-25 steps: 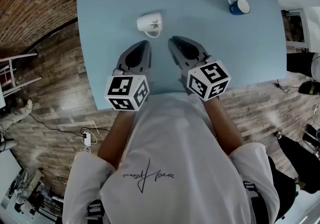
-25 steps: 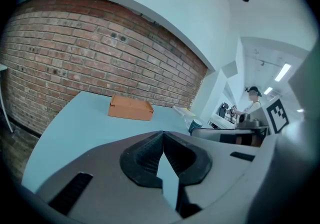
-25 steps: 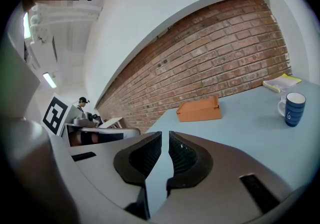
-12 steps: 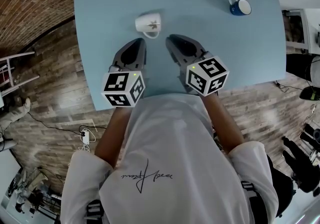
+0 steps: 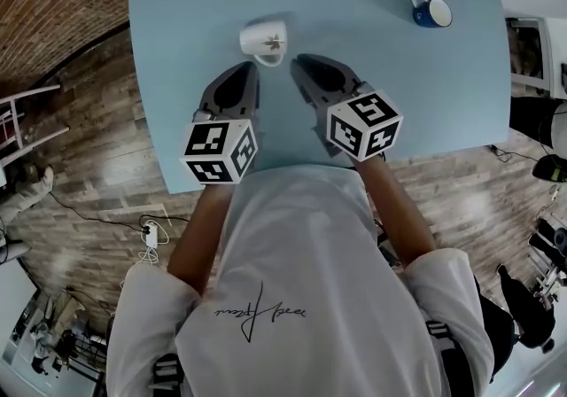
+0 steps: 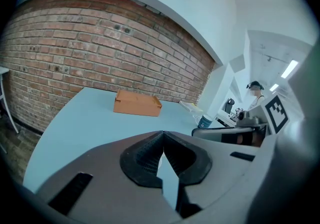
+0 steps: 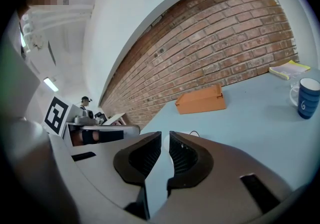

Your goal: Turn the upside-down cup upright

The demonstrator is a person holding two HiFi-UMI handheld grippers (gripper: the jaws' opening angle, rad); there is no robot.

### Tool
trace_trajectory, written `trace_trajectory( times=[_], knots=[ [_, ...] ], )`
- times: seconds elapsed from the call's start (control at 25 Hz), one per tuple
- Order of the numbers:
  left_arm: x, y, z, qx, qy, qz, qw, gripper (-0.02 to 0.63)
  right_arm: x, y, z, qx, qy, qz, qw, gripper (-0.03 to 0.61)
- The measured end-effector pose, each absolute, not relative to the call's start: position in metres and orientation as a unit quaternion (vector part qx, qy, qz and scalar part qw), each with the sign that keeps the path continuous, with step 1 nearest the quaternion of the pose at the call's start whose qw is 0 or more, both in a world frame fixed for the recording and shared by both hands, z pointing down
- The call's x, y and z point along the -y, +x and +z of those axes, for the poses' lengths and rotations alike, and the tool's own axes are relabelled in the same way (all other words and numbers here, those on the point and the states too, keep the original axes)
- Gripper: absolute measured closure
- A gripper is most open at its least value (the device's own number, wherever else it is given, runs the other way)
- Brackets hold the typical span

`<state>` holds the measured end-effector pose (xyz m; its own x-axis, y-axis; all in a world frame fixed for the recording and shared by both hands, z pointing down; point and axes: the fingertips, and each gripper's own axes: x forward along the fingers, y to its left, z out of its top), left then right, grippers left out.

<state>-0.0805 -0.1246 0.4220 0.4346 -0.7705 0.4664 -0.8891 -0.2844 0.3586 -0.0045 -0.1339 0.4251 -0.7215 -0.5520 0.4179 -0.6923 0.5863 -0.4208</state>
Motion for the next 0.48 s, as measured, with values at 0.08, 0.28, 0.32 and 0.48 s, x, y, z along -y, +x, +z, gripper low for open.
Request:
trace_trajectory(
  times=[0.08, 0.28, 0.32, 0.48],
  knots=[
    [0.126, -0.083, 0.424, 0.524, 0.793, 0.104, 0.294, 0.604, 0.135, -0.007, 0.430, 0.882, 0.348, 0.291, 0.126, 0.555],
    [0.125, -0.084, 0.433, 0.524, 0.788, 0.113, 0.302, 0.604, 0.140, -0.008, 0.440, 0.881, 0.342, 0.297, 0.135, 0.554],
    [0.126, -0.084, 0.434, 0.524, 0.788, 0.115, 0.304, 0.604, 0.143, -0.009, 0.443, 0.881, 0.342, 0.298, 0.137, 0.554],
    [0.129, -0.080, 0.439, 0.521, 0.787, 0.119, 0.308, 0.604, 0.149, -0.011, 0.452, 0.880, 0.336, 0.306, 0.139, 0.554]
  ],
)
